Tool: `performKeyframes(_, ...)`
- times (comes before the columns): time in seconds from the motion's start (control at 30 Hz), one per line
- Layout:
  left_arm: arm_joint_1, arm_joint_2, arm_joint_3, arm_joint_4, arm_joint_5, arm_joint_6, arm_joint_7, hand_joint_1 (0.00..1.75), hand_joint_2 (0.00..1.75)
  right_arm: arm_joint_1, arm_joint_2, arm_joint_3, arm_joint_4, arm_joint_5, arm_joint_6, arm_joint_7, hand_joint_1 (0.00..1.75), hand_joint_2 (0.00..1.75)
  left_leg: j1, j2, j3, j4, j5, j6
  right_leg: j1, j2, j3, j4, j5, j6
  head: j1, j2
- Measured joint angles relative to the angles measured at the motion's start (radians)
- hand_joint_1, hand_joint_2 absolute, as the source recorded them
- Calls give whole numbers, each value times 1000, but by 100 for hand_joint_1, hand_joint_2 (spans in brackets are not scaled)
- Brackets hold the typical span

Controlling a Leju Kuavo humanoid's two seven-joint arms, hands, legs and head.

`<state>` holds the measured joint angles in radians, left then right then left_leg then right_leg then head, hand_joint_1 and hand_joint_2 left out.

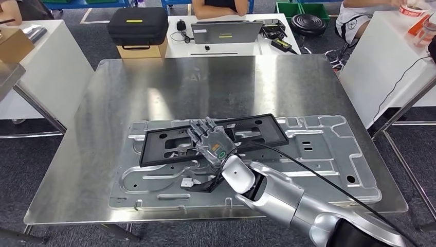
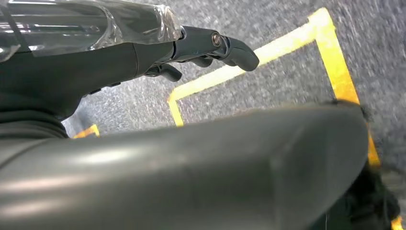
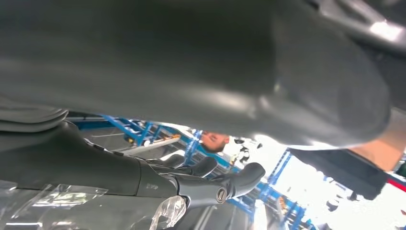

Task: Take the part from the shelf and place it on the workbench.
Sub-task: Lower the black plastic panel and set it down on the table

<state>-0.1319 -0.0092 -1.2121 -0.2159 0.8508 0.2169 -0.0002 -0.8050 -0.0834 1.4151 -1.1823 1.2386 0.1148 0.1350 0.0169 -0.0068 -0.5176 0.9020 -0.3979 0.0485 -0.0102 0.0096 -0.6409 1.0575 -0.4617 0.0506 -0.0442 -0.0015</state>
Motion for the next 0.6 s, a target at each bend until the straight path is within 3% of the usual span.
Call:
performKeyframes(0.07, 0, 0, 0, 0, -1, 0, 0, 0, 0, 3, -3, 0, 0, 0, 0, 0, 0, 0, 3, 1, -2, -2, 4, 1, -6, -1, -48, 133, -66, 9, 2, 0)
performKeyframes(0.1, 1, -1, 0, 0, -2, 0, 0, 0, 0, 6, -5, 0, 0, -1, 0, 0, 0, 0, 5, 1, -4, -2, 6, -2, -10, -1, -59, 171, -77, 14, 2, 0)
performKeyframes(0.13, 1, -1, 0, 0, -3, 0, 0, 0, 0, 8, -6, 1, 0, -1, 0, 0, 0, 0, 9, 1, -6, 0, 7, -5, -14, -2, -52, 170, -69, 20, 2, 0)
performKeyframes(0.17, 1, -2, 0, 0, -3, 0, 0, 0, 0, 9, -8, 1, 0, -1, 0, 0, 0, 0, 14, 1, -9, 2, 8, -10, -19, -3, -25, 129, -44, 27, 2, 0)
performKeyframes(0.23, 1, -1, 0, 0, -3, 0, 0, 0, 0, 7, -9, 0, 0, -2, 0, 1, 0, 0, 22, 0, -18, 15, 5, -25, -28, -4, 58, -12, 9, 42, 4, 0)
performKeyframes(0.27, 0, -1, 0, 0, -3, 0, 0, 0, 0, 7, -9, 0, -2, -2, 0, 2, 0, 0, 23, -1, -23, 23, 3, -34, -30, 0, 83, -58, 25, 41, 6, 0)
performKeyframes(0.3, 0, 0, 0, 0, -3, 0, 0, 0, 0, 6, -9, 0, -3, -2, 0, 2, 0, 0, 22, -3, -29, 31, 2, -42, -31, 4, 95, -83, 26, 35, 7, 0)
performKeyframes(0.4, 1, 1, 0, 0, -3, 0, 1, 0, 0, 6, -10, 0, -7, -2, 0, 2, 0, 0, 23, -4, -45, 42, 6, -60, -28, 11, 75, -76, 23, -1, 8, 0)
performKeyframes(0.43, 1, 1, 0, 0, -3, 0, 1, 0, 0, 6, -10, 0, -7, -2, 1, 3, 0, 0, 25, -3, -55, 58, -8, -63, -27, 10, 67, -74, 29, -12, 7, 0)
performKeyframes(0.5, 2, 0, 0, 0, -4, 0, 2, 0, 0, 6, -10, -1, -8, -3, 1, 3, 0, 0, 25, 0, -94, 151, -80, -62, -24, 8, 51, -75, 41, -30, 6, 0)
performKeyframes(0.57, 2, 0, 0, 0, -4, 0, 2, 0, 0, 7, -11, 0, -9, -3, 3, 3, 0, 0, 20, 1, -141, 290, -164, -57, -15, 6, 35, -75, 54, -41, 5, 0)
performKeyframes(0.6, 2, 0, 0, 0, -4, 0, 2, 0, 0, 7, -11, 0, -9, -3, 4, 3, 0, 0, 16, 1, -150, 334, -184, -53, -10, 5, 27, -74, 60, -44, 4, 0)
